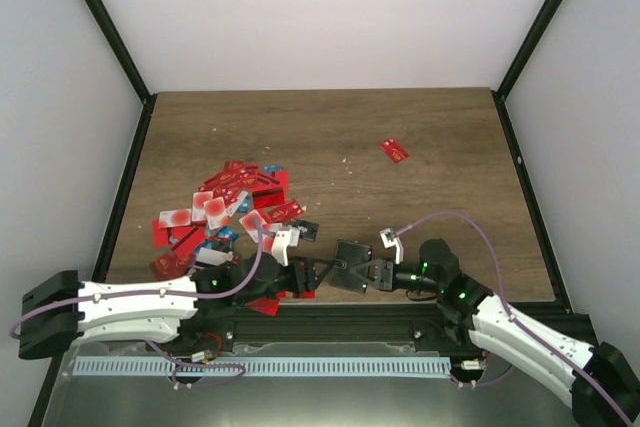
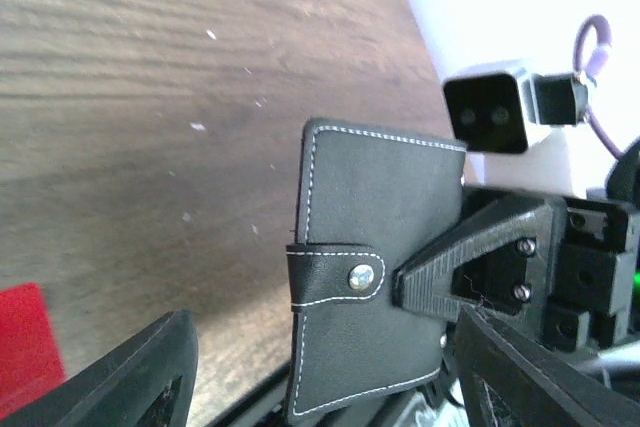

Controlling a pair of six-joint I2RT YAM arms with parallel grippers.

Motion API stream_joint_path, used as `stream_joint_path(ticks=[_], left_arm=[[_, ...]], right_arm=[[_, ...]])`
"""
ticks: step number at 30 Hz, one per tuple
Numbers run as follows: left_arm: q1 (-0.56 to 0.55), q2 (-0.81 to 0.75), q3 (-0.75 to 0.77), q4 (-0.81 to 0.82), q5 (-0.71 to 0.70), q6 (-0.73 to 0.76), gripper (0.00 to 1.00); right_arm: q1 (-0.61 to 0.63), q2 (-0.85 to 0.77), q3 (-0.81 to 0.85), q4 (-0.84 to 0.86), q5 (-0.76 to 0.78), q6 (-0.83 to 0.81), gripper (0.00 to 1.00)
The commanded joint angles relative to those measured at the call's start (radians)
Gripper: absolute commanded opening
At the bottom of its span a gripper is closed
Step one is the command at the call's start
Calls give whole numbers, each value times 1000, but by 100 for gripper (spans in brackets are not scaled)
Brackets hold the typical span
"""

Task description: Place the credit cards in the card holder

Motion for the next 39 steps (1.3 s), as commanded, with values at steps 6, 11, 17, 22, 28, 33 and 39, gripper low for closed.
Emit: stream_joint_path(ticks=[6, 11, 17, 22, 28, 33, 39], left_arm=[[-13, 13, 210, -433, -241, 162, 72], [-13, 110, 282, -425, -247, 245, 70], [-4, 190, 358, -481, -248, 253, 67], [22, 177, 381, -445, -187, 279, 69], [33, 200, 381, -428, -172, 283, 62], [34, 215, 376, -391, -186, 296, 55], [34, 280, 404, -374, -192, 342, 55]], right_arm=[[1, 94, 203, -236, 185, -65, 1], [1, 213, 306, -309, 250, -52, 1], [2, 316, 433, -406, 309, -91, 1], [2, 343, 470, -429, 289, -106, 1], [3, 343, 468, -402, 227, -125, 1], [2, 341, 468, -401, 204, -135, 1], [2, 330, 451, -378, 160, -134, 1]])
